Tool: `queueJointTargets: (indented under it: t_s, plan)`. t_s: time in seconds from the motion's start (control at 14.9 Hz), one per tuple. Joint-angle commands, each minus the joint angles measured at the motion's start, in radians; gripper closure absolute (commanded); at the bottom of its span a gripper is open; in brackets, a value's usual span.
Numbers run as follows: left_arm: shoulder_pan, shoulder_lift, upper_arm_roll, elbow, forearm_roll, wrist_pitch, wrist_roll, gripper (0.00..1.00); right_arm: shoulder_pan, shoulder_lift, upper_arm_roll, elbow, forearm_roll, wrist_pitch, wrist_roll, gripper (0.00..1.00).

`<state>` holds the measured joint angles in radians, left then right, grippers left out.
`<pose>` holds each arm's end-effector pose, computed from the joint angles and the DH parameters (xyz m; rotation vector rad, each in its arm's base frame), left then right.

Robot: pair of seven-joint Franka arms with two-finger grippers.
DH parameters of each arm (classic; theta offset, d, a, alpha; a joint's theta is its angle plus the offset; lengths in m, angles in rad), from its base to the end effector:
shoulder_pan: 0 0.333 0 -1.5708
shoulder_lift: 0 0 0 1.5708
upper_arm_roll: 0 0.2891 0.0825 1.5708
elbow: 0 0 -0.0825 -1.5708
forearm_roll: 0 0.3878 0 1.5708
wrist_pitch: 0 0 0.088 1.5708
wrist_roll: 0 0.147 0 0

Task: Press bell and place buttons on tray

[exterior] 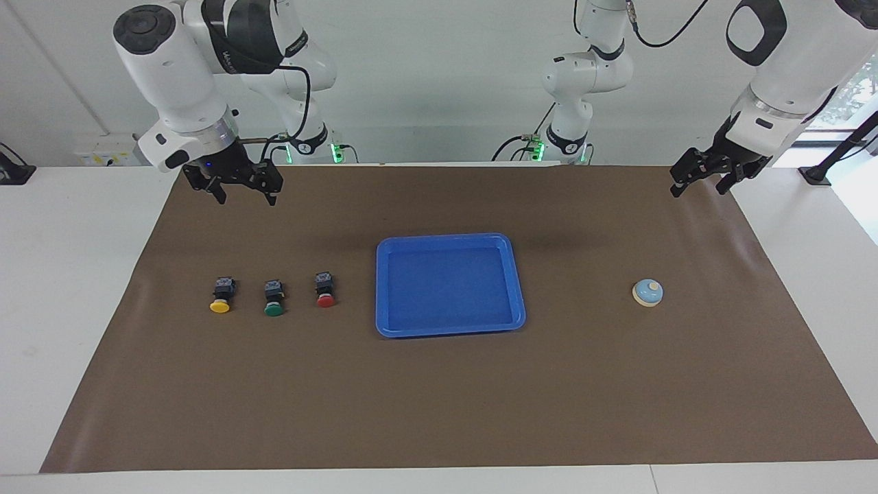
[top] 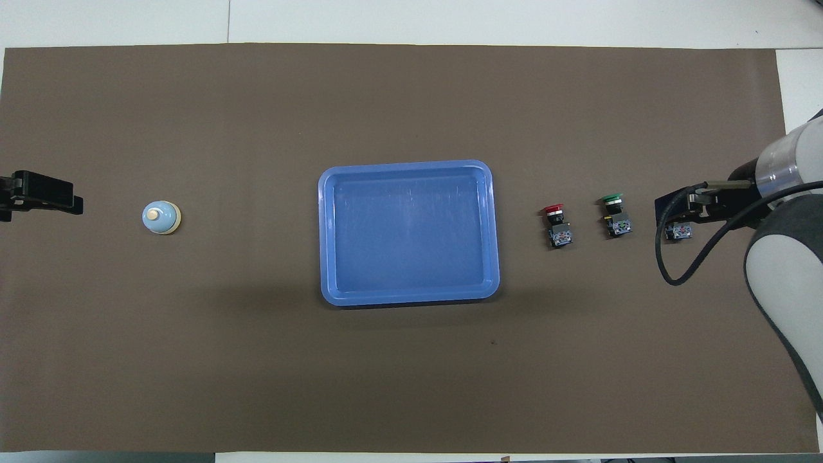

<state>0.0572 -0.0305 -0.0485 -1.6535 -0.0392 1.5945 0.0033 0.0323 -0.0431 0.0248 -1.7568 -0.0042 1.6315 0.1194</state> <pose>0.5490 -0.0012 0.5373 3.1034 0.0108 -0.0439 0.5403 0.0305 0.4981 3.1250 -0.0968 -0.1274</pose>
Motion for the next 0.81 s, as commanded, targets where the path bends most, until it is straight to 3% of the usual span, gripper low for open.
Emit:
queueJointTargets:
  t_s: [0.0,0.13,0.34,0.74]
  plan:
    - [-0.002,-0.009,-0.002,-0.020,-0.008,0.010,-0.023,0.06,-0.017,0.003,0.012,0.013,0.000,-0.022,0.011,0.00]
    - [0.003,-0.009,-0.002,-0.026,-0.010,0.015,-0.034,0.99,-0.017,0.003,0.012,0.014,0.000,-0.022,0.011,0.00]
    - [0.012,-0.013,0.006,-0.097,-0.011,0.085,-0.072,1.00,-0.017,0.003,0.012,0.014,0.000,-0.022,0.011,0.00]
    - [0.004,0.110,0.006,-0.094,0.002,0.136,0.004,1.00,-0.017,0.003,0.012,0.013,0.000,-0.022,0.011,0.00]
